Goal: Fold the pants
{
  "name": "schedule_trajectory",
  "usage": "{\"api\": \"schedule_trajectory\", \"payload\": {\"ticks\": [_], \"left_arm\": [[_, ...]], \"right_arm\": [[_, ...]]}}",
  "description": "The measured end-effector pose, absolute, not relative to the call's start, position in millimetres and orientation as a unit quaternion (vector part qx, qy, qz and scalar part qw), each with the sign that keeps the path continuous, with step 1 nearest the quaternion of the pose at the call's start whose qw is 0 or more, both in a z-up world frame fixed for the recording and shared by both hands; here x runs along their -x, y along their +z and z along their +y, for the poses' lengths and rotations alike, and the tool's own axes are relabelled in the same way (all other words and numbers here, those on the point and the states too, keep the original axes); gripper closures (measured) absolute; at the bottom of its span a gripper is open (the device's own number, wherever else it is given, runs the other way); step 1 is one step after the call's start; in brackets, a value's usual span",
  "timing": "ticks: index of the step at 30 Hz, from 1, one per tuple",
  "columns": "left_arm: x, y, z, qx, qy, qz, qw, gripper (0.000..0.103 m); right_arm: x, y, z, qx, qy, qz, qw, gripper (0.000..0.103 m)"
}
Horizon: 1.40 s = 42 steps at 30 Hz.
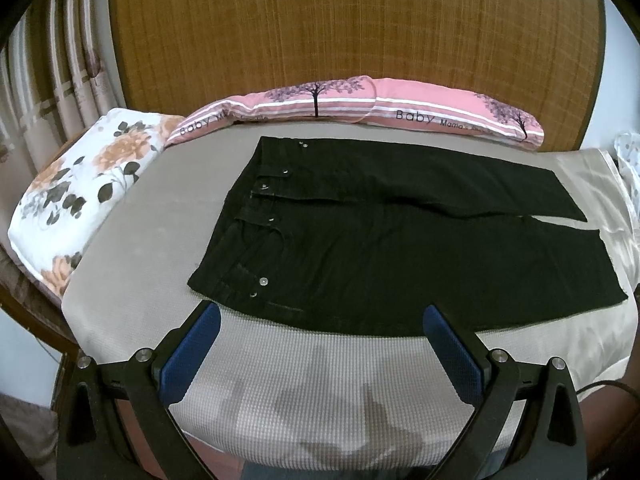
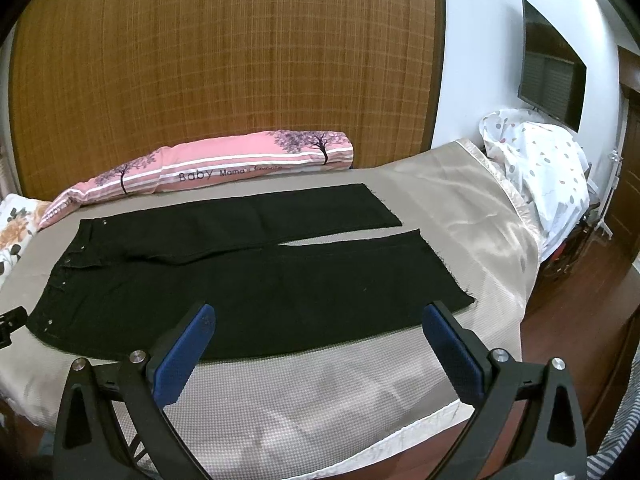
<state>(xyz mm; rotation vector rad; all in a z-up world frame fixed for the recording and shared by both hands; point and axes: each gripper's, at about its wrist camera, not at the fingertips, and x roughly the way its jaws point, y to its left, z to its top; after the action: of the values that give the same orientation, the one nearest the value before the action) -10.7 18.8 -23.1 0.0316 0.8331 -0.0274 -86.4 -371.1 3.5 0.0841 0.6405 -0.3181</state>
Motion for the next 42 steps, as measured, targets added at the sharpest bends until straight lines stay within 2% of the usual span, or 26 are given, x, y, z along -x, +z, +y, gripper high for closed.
{"api": "schedule_trajectory", "payload": {"ticks": [42], "left_arm": [[12, -27, 19, -0.012, 0.002, 0.415, 0.91, 0.002]], "right_arm": [[82, -6, -365, -0.04, -0.135, 0.321, 0.937, 0.0]]}}
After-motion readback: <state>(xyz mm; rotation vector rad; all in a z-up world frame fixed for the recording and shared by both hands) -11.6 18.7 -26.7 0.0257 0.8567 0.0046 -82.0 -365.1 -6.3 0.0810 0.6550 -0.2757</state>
